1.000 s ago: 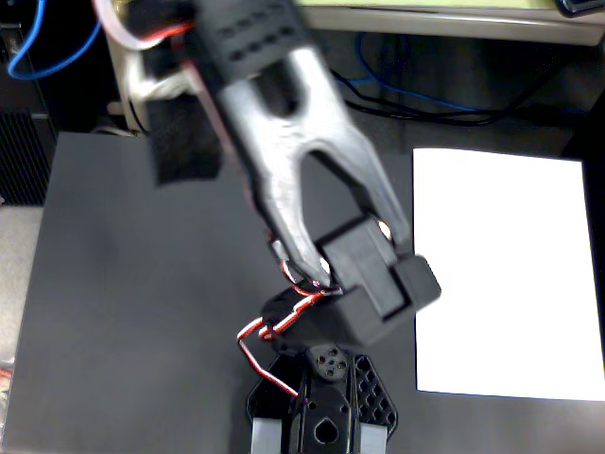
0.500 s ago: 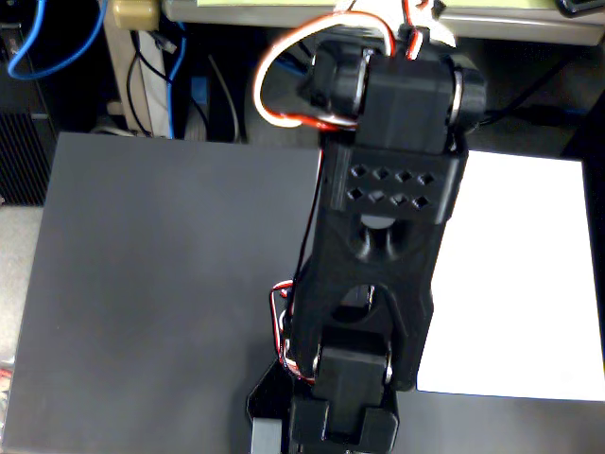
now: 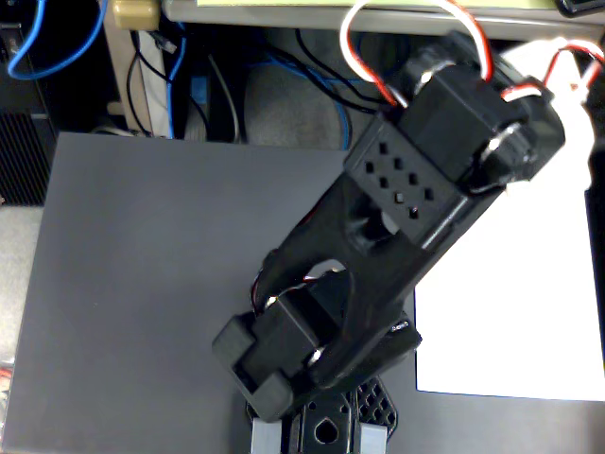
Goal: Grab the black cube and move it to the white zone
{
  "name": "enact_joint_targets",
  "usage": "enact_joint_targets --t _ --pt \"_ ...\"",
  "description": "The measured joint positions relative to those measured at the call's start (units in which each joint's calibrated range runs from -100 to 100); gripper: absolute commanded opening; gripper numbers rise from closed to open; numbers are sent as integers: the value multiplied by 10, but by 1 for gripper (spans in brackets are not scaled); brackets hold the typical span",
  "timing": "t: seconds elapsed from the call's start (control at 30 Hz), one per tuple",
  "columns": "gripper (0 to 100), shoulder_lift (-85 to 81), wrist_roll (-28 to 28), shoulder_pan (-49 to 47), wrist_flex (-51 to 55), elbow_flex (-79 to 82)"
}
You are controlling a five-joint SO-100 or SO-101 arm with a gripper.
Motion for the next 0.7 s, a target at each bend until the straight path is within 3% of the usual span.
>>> enact_joint_targets --t 0.1,0.3,0.57,0.7 --pt "1 5 0 27 0 0" --pt "1 216 0 31 -9 -9" --pt "1 233 0 76 -13 -5" --pt "1 234 0 75 -69 105"
